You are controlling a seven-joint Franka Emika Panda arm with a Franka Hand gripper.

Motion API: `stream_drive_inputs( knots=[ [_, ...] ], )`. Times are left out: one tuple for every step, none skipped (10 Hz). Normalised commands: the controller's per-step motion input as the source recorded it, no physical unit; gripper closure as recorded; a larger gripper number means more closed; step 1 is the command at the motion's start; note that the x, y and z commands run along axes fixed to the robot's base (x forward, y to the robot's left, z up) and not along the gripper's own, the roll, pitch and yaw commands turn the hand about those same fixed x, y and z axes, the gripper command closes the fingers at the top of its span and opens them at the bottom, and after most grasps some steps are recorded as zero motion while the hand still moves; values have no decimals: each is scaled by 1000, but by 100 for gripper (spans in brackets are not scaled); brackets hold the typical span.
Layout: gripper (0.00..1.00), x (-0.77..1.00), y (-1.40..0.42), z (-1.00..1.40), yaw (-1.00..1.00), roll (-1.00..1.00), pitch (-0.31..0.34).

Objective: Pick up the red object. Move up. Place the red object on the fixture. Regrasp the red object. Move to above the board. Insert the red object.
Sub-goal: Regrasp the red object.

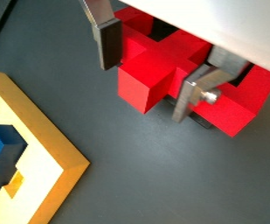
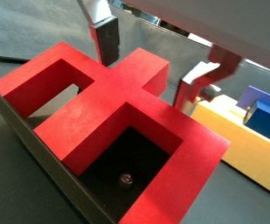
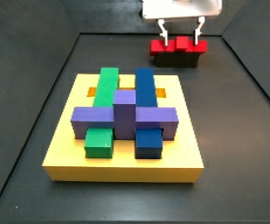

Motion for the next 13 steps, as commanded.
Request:
stream_drive_inputs(
  knots=[
    [0, -23, 0, 0, 0, 0, 0],
    [0, 0, -83, 129, 0, 343, 0],
    [0, -40, -169, 120, 0, 554, 0],
    [0, 49, -106, 43, 49, 651, 11],
    [0, 0, -91, 0, 54, 529, -57],
    [0, 0, -91, 9, 49, 594, -46],
    [0, 0, -77, 26, 57, 640, -89],
    [0, -143, -29, 97, 103, 640, -191],
    [0, 0, -49, 240, 74, 720, -9],
    [0, 0, -20, 337, 40, 731, 0],
    [0, 57, -14, 429, 49, 740, 20],
    [0, 9, -60, 400, 31, 874, 80],
    [0, 0, -43, 249, 0, 1000, 229]
  ],
)
